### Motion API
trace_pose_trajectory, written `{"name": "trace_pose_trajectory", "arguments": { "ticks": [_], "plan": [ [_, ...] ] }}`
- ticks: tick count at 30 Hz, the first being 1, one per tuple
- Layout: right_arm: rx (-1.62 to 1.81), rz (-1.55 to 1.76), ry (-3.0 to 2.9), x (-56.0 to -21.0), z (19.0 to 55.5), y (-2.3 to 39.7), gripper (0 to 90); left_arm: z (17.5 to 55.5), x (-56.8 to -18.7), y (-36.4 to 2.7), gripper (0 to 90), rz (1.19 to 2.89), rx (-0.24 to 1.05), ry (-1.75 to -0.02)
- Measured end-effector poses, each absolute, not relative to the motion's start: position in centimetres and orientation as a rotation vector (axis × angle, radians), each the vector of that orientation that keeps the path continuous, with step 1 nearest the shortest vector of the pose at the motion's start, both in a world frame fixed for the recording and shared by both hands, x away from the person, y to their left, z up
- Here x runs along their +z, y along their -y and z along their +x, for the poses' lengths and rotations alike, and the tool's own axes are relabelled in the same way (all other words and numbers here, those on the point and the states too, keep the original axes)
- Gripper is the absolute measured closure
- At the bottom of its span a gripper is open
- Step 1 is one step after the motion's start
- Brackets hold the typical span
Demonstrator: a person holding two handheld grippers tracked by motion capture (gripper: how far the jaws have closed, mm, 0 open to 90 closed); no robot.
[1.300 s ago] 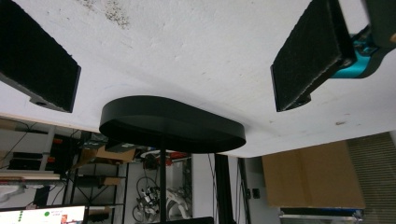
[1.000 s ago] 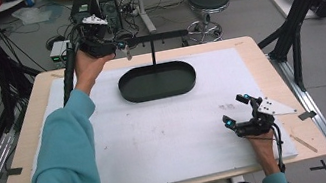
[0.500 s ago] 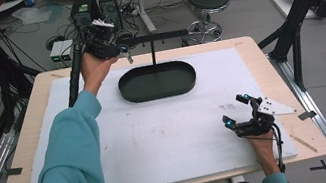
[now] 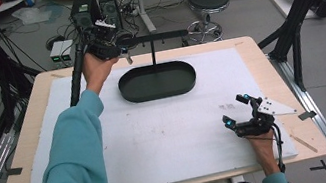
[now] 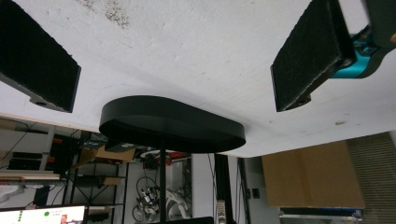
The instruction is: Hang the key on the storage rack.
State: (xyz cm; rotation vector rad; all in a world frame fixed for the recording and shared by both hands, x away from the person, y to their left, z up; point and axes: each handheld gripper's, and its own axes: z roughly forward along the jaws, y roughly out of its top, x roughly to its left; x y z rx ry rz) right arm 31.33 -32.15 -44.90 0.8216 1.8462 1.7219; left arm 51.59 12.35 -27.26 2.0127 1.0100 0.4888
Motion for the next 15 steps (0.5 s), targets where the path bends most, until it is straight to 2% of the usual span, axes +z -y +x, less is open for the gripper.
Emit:
{"name": "trace_pose_trajectory", "arguments": {
  "ticks": [15],
  "plan": [
    [1.720, 0.815, -1.845, -44.90, 31.35, 32.14, 0.6, 51.90, -27.48, -12.52, 88.2, 2.008, 0.489, -1.022]
  ]
}}
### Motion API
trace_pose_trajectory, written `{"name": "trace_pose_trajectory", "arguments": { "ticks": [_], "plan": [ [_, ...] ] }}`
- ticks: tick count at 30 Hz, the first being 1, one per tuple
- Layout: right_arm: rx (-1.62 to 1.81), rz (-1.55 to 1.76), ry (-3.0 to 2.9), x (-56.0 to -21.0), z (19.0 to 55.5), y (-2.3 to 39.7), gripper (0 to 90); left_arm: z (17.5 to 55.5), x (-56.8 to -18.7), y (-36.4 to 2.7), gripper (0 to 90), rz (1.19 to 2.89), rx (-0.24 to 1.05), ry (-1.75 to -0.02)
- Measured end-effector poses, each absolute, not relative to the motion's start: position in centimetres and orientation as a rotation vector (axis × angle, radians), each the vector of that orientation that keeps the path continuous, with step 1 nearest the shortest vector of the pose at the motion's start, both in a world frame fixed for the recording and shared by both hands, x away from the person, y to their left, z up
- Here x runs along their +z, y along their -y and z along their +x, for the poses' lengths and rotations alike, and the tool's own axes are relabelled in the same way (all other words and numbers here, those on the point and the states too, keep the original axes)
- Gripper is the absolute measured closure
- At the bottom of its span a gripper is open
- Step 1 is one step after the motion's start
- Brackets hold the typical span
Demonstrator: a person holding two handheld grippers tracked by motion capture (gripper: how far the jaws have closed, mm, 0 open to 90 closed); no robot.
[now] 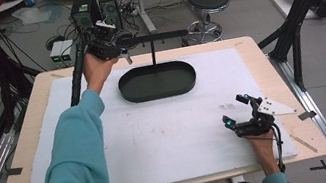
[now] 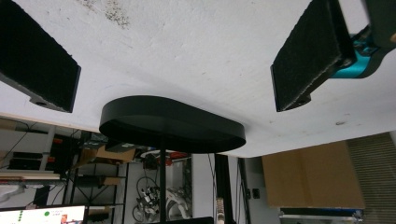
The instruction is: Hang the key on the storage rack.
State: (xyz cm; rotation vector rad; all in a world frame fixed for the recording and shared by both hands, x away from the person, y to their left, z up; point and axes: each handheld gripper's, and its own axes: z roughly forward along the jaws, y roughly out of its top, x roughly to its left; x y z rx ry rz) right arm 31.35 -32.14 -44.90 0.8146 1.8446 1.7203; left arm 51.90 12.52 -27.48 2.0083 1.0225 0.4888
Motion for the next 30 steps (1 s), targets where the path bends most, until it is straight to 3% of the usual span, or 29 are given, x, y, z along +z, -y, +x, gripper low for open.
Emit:
{"name": "trace_pose_trajectory", "arguments": {
  "ticks": [30],
  "plan": [
    [1.717, 0.812, -1.845, -44.9, 31.4, 32.1, 0.6, 52.8, -28.2, -13.8, 88.0, 1.983, 0.458, -1.009]
  ]
}}
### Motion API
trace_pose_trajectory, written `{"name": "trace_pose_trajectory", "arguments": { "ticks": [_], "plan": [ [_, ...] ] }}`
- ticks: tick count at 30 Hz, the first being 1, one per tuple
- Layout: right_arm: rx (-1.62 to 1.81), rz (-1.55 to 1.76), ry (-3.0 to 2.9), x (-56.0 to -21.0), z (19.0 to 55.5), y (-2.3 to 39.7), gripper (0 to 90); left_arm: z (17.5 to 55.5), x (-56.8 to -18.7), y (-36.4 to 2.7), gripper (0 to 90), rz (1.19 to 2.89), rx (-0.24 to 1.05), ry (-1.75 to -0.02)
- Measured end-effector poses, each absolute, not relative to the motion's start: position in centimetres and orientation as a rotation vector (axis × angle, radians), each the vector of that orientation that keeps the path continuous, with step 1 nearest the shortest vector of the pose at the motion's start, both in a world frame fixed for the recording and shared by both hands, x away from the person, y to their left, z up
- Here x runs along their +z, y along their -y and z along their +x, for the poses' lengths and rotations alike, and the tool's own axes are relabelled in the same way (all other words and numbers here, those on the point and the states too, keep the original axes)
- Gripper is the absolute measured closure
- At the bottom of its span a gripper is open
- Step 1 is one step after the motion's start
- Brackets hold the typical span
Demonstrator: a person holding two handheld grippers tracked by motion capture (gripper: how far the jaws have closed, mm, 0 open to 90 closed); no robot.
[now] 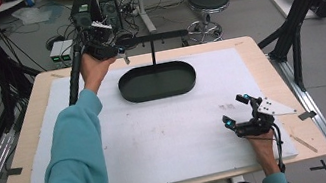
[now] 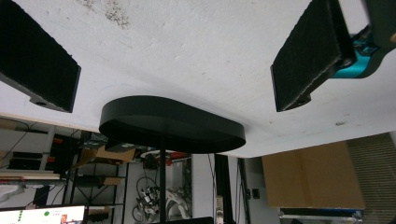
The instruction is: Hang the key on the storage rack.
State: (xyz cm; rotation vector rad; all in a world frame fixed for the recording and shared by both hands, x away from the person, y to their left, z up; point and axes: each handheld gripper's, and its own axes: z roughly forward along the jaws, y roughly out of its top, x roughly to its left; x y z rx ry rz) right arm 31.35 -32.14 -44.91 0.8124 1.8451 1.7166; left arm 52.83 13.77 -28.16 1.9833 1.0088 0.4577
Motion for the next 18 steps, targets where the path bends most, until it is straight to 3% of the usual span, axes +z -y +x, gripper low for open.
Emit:
{"name": "trace_pose_trajectory", "arguments": {
  "ticks": [10, 14, 18],
  "plan": [
    [1.715, 0.812, -1.850, -44.9, 31.3, 32.1, 0.6, 52.9, -29.4, -15.5, 87.6, 1.914, 0.529, -1.042],
    [1.716, 0.812, -1.846, -44.9, 31.4, 32.1, 0.6, 52.7, -29.8, -16.6, 72.4, 1.906, 0.586, -1.006],
    [1.715, 0.812, -1.846, -44.9, 31.4, 32.2, 0.6, 52.1, -30.1, -17.7, 46.5, 1.891, 0.660, -0.958]
  ]
}}
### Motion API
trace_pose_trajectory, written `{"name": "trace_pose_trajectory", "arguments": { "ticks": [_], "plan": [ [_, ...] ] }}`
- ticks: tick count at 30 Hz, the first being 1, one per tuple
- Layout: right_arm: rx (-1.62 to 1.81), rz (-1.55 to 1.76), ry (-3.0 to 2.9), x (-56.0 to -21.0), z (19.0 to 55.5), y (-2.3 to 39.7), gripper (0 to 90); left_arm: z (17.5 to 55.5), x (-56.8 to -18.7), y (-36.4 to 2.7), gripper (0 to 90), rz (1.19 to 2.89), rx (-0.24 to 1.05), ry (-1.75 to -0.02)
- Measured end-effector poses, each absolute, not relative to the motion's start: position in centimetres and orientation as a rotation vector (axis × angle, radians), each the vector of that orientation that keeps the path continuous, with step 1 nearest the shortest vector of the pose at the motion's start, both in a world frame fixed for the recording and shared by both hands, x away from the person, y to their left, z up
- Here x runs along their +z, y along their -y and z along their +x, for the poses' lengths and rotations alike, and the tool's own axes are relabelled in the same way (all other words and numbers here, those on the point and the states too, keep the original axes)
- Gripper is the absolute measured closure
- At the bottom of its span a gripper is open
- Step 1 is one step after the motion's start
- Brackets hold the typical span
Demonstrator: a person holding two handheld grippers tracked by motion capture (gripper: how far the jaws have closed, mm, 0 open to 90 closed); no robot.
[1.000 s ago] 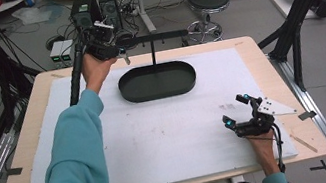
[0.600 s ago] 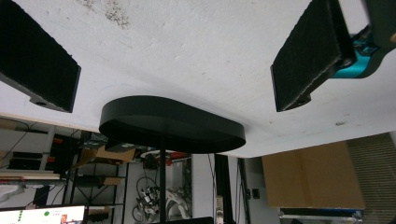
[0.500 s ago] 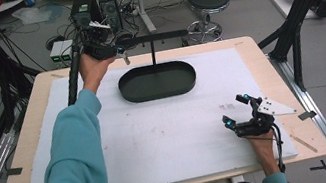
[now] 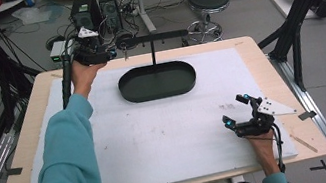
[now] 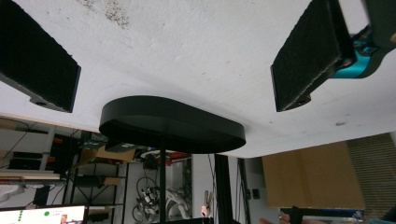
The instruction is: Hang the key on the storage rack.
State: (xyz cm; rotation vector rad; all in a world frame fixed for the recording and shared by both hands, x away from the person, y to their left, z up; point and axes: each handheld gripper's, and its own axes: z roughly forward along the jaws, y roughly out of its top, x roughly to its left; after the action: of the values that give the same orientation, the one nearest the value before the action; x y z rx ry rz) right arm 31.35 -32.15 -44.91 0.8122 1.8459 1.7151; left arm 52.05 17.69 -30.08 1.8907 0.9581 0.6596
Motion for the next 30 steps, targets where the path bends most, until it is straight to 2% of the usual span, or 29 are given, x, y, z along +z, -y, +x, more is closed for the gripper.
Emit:
{"name": "trace_pose_trajectory", "arguments": {
  "ticks": [2, 4, 6, 9, 19, 24, 30],
  "plan": [
    [1.712, 0.810, -1.847, -44.9, 31.3, 32.1, 0.6, 51.5, -30.2, -18.0, 36.6, 1.932, 0.655, -0.973],
    [1.709, 0.806, -1.846, -44.9, 31.3, 32.1, 0.6, 50.7, -30.6, -18.5, 21.0, 1.970, 0.640, -0.971],
    [1.715, 0.816, -1.847, -44.9, 31.3, 32.1, 0.6, 49.3, -31.0, -19.3, 15.2, 1.948, 0.630, -0.939],
    [1.708, 0.804, -1.848, -44.9, 31.3, 32.1, 0.6, 46.8, -31.4, -21.1, 1.6, 1.900, 0.604, -0.885],
    [1.708, 0.805, -1.849, -44.9, 31.3, 32.1, 0.6, 37.5, -33.6, -27.9, 1.7, 1.707, 0.572, -0.740],
    [1.709, 0.805, -1.848, -44.9, 31.3, 32.1, 0.6, 33.8, -35.6, -28.8, 1.7, 1.613, 0.601, -0.670],
    [1.695, 0.792, -1.849, -44.9, 31.3, 32.0, 0.6, 30.8, -38.9, -28.2, 1.7, 1.563, 0.601, -0.628]
  ]
}}
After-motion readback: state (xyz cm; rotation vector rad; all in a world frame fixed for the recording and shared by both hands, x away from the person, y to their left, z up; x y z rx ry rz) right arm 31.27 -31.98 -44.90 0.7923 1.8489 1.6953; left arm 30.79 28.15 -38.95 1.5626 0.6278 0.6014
